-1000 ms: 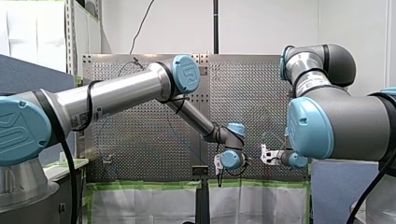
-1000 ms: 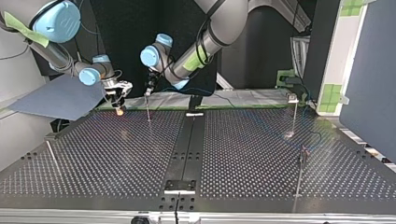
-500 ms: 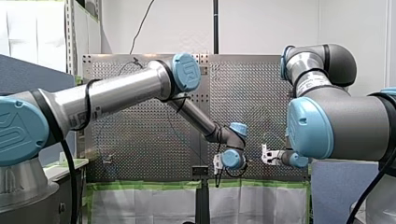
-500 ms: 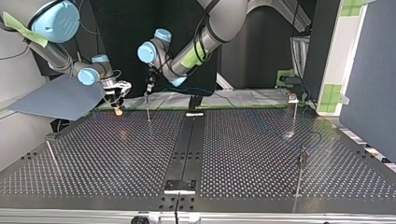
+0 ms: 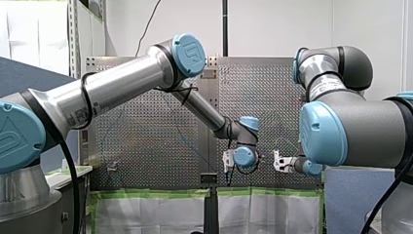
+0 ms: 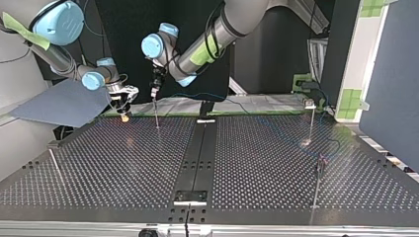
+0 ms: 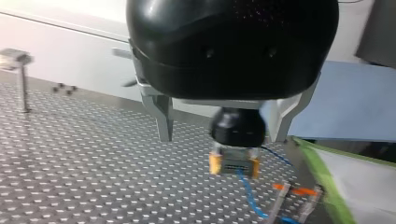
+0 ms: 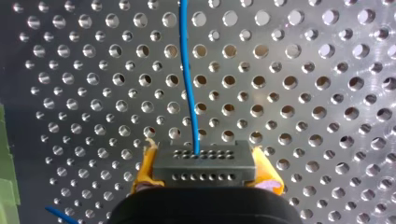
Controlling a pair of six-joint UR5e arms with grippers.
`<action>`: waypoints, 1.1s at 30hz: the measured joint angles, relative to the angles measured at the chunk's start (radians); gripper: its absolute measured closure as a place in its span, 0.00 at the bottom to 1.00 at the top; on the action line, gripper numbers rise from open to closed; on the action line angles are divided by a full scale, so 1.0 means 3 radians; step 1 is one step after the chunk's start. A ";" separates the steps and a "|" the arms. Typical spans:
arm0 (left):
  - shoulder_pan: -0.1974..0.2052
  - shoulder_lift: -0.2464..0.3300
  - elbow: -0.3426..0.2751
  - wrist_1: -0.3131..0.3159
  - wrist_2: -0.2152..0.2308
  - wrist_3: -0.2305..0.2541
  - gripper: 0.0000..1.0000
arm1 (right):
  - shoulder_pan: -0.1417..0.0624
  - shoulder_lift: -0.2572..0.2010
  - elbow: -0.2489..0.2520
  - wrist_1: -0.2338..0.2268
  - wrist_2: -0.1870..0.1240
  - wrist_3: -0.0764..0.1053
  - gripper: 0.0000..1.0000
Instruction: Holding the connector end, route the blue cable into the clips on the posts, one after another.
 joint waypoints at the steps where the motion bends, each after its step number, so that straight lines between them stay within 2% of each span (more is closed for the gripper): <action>1: 0.0000 0.0026 -0.0027 0.0026 -0.0004 -0.0025 0.00 | 0.0000 0.0000 0.0000 0.0000 0.0000 0.0000 1.00; 9: 0.0036 0.0308 -0.0308 0.0308 -0.0044 -0.0239 0.00 | 0.0000 0.0000 0.0000 0.0001 0.0000 0.0000 1.00; 15: 0.0061 0.0515 -0.0515 0.0464 -0.0087 -0.0261 0.00 | 0.0007 0.0000 0.0000 0.0001 -0.0001 0.0003 1.00; 20: 0.0066 0.0687 -0.0688 0.0478 -0.0075 -0.0258 0.00 | 0.0010 0.0000 0.0000 0.0001 -0.0013 0.0001 1.00; 29: 0.0070 0.0996 -0.0998 0.0352 -0.0068 -0.0255 0.00 | 0.0017 0.0000 0.0000 0.0014 -0.0022 -0.0007 1.00; 33: 0.0077 0.1133 -0.1133 0.0403 -0.0073 -0.0303 0.00 | 0.0019 0.0000 0.0000 0.0024 -0.0010 -0.0013 1.00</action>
